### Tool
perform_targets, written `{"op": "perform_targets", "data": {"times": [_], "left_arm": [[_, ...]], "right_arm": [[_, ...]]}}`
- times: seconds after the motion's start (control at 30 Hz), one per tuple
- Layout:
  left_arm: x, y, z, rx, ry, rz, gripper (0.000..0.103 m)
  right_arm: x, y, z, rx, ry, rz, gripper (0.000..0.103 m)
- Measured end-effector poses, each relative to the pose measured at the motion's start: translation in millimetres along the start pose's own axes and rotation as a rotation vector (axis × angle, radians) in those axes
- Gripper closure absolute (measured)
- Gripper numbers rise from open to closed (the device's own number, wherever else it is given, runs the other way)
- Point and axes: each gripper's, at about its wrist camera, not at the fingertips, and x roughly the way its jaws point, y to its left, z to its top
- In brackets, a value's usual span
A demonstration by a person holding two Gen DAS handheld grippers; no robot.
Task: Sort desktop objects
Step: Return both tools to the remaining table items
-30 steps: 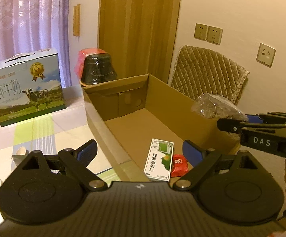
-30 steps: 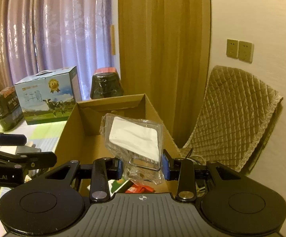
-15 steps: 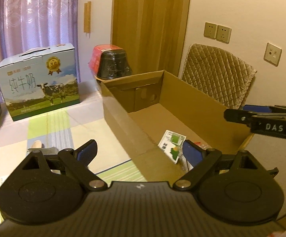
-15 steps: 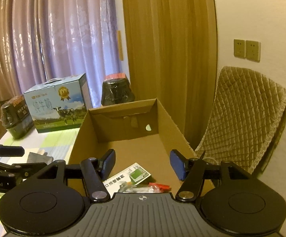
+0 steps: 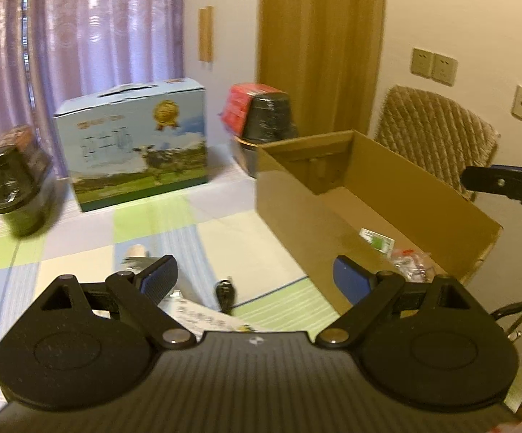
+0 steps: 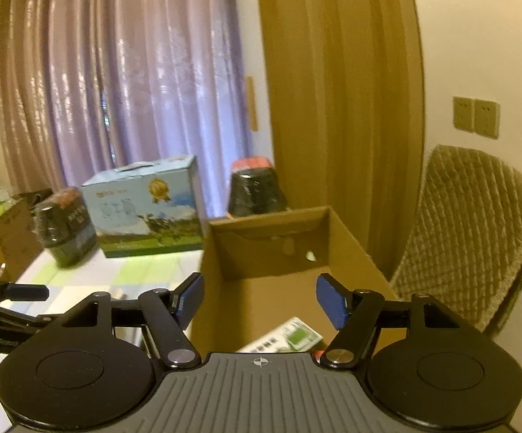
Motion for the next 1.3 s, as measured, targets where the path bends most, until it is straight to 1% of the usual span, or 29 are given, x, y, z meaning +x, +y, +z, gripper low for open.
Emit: {"op": "perform_targets", "data": {"times": [0.2, 0.3, 0.43, 0.53, 0.63, 0.83, 1.03, 1.23, 1.3], "left_arm": [[-16.0, 32.0, -5.0, -0.035, -0.012, 0.051, 0.009], [-23.4, 50.9, -10.5, -0.054, -0.010, 0.084, 0.008], [-35.2, 74.1, -20.2, -0.070, -0.003, 0.128, 0.007], [-42.3, 91.5, -30.1, -0.077, 0.010, 0.155, 0.007], [-48.9, 106.3, -40.7, -0.075, 0.028, 0.177, 0.007], [-55.6, 131.1, -57.1, -0.081, 0.059, 0.199, 0.007], [-50.2, 145.4, -70.6, -0.076, 0.084, 0.211, 0.007], [-35.7, 153.4, -83.8, -0.074, 0.129, 0.209, 0.007], [-31.5, 152.9, -85.0, -0.068, 0.136, 0.203, 0.007]], "right_arm": [[-1.8, 30.2, 5.2, -0.015, -0.013, 0.060, 0.029], [0.7, 47.2, 7.2, -0.030, -0.009, 0.101, 0.028], [7.9, 72.9, 4.6, -0.083, -0.001, 0.157, 0.028], [17.8, 93.3, -5.2, -0.137, 0.023, 0.191, 0.028], [32.2, 110.1, -18.2, -0.178, 0.067, 0.221, 0.028], [61.5, 138.1, -51.0, -0.295, 0.145, 0.250, 0.028], [86.4, 146.0, -82.7, -0.361, 0.218, 0.279, 0.028], [116.5, 143.4, -96.0, -0.415, 0.287, 0.294, 0.028], [126.1, 143.5, -97.6, -0.424, 0.296, 0.297, 0.028]]}}
